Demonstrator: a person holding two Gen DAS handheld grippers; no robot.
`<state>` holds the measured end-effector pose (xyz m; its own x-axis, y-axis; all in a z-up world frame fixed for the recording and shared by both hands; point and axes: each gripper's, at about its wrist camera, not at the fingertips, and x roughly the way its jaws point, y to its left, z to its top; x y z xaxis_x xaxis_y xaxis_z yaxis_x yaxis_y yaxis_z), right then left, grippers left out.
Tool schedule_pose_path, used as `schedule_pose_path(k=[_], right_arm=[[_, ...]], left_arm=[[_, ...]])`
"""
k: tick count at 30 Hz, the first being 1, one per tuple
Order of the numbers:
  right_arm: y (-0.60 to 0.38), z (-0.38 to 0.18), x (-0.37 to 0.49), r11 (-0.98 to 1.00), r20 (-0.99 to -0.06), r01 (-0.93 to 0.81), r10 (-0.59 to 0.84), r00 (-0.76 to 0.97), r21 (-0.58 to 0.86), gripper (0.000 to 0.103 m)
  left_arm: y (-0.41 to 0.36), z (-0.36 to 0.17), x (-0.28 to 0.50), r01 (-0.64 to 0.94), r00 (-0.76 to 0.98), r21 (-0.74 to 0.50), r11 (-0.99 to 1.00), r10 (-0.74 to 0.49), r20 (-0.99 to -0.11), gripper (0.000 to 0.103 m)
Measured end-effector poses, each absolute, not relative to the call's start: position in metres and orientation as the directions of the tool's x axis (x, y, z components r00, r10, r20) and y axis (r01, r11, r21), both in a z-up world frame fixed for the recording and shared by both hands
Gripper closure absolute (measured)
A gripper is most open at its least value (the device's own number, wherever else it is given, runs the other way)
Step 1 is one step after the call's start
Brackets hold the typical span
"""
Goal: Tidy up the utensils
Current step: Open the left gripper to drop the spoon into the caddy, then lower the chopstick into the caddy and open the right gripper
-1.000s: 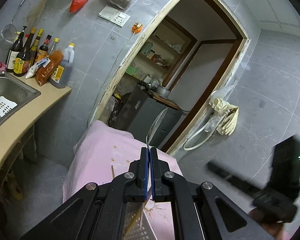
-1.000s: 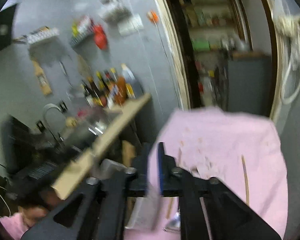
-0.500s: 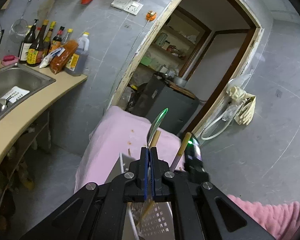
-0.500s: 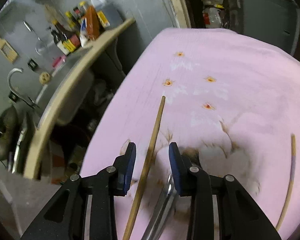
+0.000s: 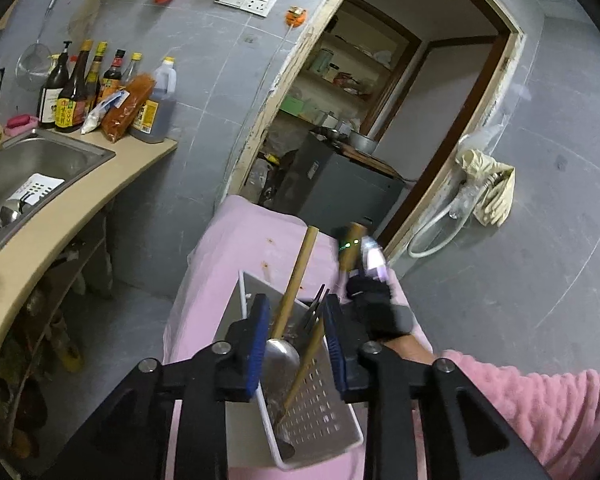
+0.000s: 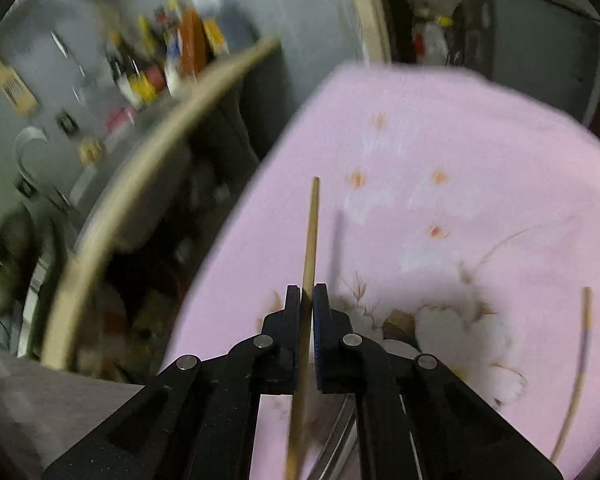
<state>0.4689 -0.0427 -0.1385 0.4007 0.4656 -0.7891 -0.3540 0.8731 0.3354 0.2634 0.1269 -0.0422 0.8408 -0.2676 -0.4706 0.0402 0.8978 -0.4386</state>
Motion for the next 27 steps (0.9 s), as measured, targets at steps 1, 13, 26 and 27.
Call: schedule_pose_path(k=[1, 13, 26, 27], right_arm=[[-0.052, -0.124, 0.461, 0.870, -0.760, -0.344, 0.482, 0.436, 0.354, 0.098], [-0.105, 0.072, 0.341, 0.832, -0.349, -0.449, 0.547, 0.761, 0.325, 0.098], [-0.026, 0.023, 0.299, 0.828, -0.395, -0.539, 0.552, 0.734, 0.155, 0.098], [-0.023, 0.019, 0.298, 0.828, -0.413, -0.541, 0.549, 0.727, 0.148, 0.098]], left_arm=[[0.127, -0.041, 0.261, 0.046, 0.842, -0.440, 0.897, -0.271, -0.466, 0.074], [0.141, -0.011, 0.230, -0.002, 0.895, -0.396, 0.918, -0.175, -0.410, 0.045], [0.166, -0.008, 0.195, -0.141, 0.896, -0.293, 0.946, -0.003, -0.443, 0.017], [0.168, -0.009, 0.194, -0.151, 0.894, -0.297, 0.943, 0.002, -0.447, 0.017]])
